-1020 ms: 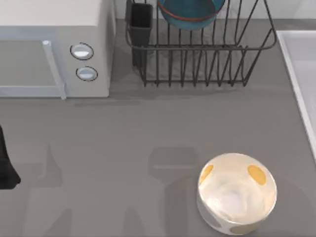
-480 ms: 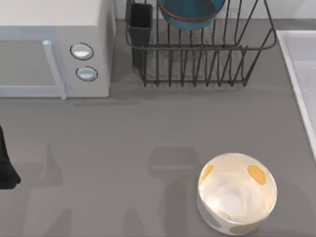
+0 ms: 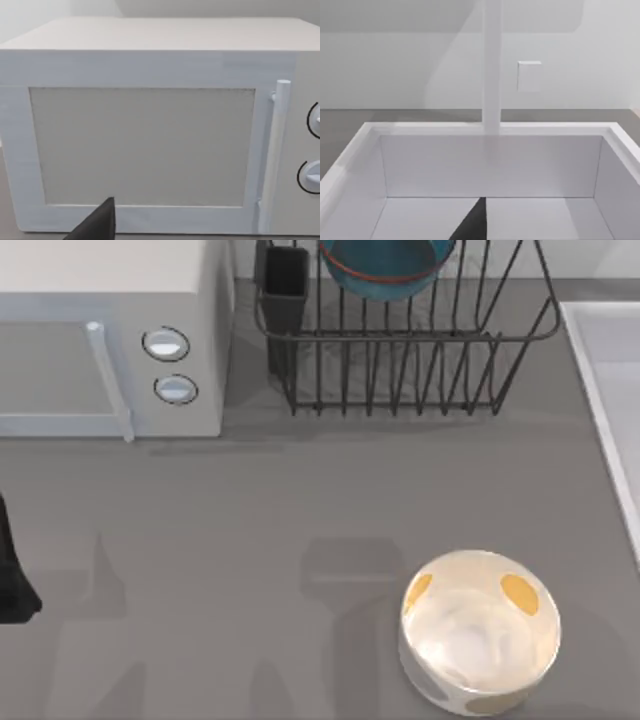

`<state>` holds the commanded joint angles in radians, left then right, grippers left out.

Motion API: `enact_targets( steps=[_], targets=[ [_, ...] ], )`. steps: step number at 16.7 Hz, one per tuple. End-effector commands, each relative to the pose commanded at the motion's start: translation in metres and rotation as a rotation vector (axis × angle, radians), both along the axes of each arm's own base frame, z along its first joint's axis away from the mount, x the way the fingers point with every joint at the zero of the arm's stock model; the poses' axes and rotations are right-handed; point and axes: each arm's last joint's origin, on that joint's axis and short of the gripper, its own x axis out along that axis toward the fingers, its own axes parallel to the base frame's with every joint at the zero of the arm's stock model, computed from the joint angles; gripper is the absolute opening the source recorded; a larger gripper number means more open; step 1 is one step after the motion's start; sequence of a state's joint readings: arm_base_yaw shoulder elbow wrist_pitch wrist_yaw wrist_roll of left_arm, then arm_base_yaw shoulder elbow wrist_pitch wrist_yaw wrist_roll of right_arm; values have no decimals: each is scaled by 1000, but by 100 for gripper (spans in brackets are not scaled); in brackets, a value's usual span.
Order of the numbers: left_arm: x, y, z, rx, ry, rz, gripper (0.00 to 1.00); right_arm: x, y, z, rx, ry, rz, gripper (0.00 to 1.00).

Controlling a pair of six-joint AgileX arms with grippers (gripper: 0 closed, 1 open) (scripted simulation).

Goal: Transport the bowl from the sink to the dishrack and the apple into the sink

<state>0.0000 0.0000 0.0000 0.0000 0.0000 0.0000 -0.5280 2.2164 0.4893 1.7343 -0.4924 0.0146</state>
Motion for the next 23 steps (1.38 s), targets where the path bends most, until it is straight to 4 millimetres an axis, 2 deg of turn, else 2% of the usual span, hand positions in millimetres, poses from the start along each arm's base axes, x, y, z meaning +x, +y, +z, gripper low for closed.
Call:
enact_targets(
  steps=[1,2,11,14,17,20,23],
  targets=[
    [0,0,0,0,0,0,100,0,0,0,0,0,0,98],
    [0,0,0,0,0,0,100,0,0,0,0,0,0,100],
    [0,0,0,0,0,0,100,0,0,0,0,-1,0,100],
    [0,0,0,0,0,0,100,-7,2,7,12,21,-47,100],
    [0,0,0,0,0,0,100,-8,11,32,4,23,-65,100],
    [0,0,0,0,0,0,100,-3,29,71,-30,-14,-35,100],
    [0,0,0,0,0,0,100,-14,50,98,-46,-11,-25,100]
  ],
)
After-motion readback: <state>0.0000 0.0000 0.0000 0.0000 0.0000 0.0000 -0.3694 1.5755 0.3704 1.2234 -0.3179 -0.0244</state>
